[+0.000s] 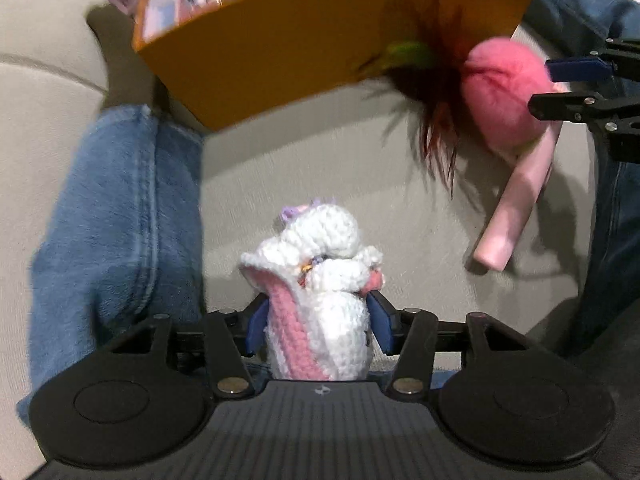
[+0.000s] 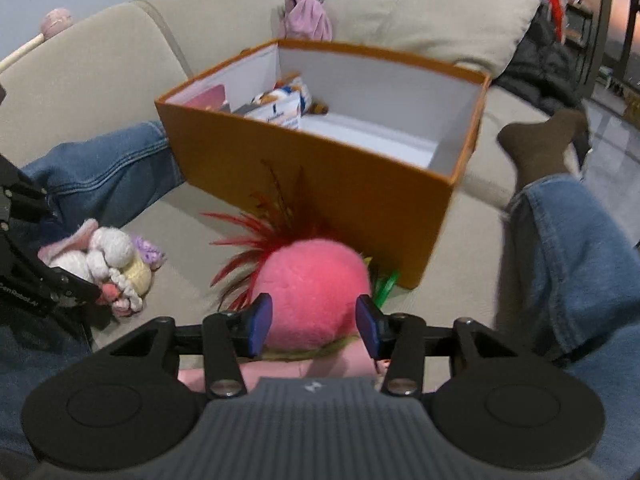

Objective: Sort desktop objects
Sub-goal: 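Grasp the white crochet bunny with the left gripper while the right grasps the pink pom-pom, then lower the bunny into the box with the left gripper while the right places the pom-pom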

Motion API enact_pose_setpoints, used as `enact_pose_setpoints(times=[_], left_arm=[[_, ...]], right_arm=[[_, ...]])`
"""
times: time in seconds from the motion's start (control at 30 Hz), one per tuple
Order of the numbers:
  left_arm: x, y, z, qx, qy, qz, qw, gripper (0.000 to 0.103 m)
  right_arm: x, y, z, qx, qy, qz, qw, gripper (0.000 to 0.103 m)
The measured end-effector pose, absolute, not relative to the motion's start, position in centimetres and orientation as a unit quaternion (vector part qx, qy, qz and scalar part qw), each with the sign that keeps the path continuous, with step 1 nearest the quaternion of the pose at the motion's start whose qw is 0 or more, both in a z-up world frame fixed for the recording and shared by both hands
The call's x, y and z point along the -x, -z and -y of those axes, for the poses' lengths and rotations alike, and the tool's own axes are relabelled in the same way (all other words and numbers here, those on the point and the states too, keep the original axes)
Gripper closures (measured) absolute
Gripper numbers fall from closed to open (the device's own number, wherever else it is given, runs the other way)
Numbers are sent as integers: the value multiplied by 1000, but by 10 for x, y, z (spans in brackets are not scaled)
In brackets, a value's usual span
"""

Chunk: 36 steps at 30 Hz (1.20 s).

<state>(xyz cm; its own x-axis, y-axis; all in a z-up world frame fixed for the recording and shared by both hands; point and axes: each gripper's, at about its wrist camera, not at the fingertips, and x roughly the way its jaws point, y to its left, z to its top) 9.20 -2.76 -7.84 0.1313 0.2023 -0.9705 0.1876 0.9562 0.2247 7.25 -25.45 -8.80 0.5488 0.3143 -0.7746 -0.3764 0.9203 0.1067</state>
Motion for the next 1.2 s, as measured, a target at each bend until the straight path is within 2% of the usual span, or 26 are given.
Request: enact_pose_setpoints(times=[0.17,0.47,0.6,0.8,1.07,1.2], left_arm=[[-95,95,18,-125,2,-680,722,48],[-82,90,-7,-45,-6,-659,751,51],[-72,76,-12,-10,-18,-622,783,52],[-62,35,-16,57,-11,-546,836,52],[-68,-18,-12,96,27,-460,882,52],[-96,-43,-1,89,36,-423,901,52]], right_arm=[[-89,106,250,28,-204,-448,870,53],[-103,120,237,36,-217,-446,868,53],[-97,119,238,50,-218,-436,871,58],[-92,107,248,19,-217,-426,878,59],[-84,62,268,-58,-247,-389,885,59],[-91,27,271,-82,-271,-356,891,59]])
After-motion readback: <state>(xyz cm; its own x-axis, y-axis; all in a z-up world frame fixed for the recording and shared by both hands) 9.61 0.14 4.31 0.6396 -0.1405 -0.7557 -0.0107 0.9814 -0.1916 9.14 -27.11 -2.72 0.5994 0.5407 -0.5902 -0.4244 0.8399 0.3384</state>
